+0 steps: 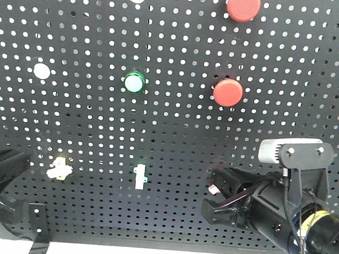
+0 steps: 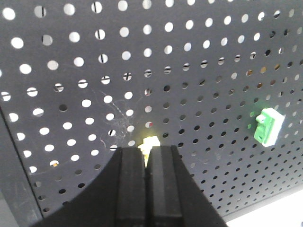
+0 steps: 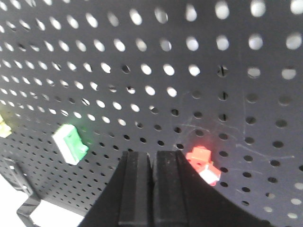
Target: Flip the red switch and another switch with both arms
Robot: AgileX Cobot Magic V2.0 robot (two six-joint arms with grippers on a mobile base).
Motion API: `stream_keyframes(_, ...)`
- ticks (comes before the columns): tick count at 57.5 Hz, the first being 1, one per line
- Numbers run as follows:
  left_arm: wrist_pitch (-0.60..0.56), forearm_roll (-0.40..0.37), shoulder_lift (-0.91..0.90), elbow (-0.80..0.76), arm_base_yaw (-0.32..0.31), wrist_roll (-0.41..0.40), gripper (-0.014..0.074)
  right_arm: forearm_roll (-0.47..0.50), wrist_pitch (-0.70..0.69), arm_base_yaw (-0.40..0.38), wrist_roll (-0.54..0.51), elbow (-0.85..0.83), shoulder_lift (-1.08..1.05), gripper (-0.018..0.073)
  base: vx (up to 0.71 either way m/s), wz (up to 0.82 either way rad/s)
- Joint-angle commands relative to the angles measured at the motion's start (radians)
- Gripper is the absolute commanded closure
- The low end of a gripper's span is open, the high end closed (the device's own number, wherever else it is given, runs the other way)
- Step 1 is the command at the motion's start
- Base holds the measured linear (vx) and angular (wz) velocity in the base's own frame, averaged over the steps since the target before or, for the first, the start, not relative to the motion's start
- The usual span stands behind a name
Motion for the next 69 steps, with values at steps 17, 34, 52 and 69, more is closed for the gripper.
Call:
stream_keyframes(17,-0.080,-0.007,-0.013,-0.027,-0.006,-0.002,0.0594,0.000,-0.074,-0.003,-0.006,-0.031,-0.027,0.0566,0.00,0.00)
stream_keyframes(34,-0.091,0.067,-0.108,0.042,-0.005,0.007,0.0594,0.000,-0.074,-0.003,-0.006,-0.031,-0.027,0.0566,0.00,0.00)
stream_keyframes(52,-0.098,0.065,-0.548,0.403,0.166,-0.003,0.0594,0.000,-0.074,-0.003,-0.006,-0.031,-0.027,0.0566,0.00,0.00)
stream_keyframes(69,-0.075,0.098,-0.868,0.668,0.341,-0.005,0.0594,0.000,-0.074,-0.003,-0.006,-0.031,-0.027,0.0566,0.00,0.00)
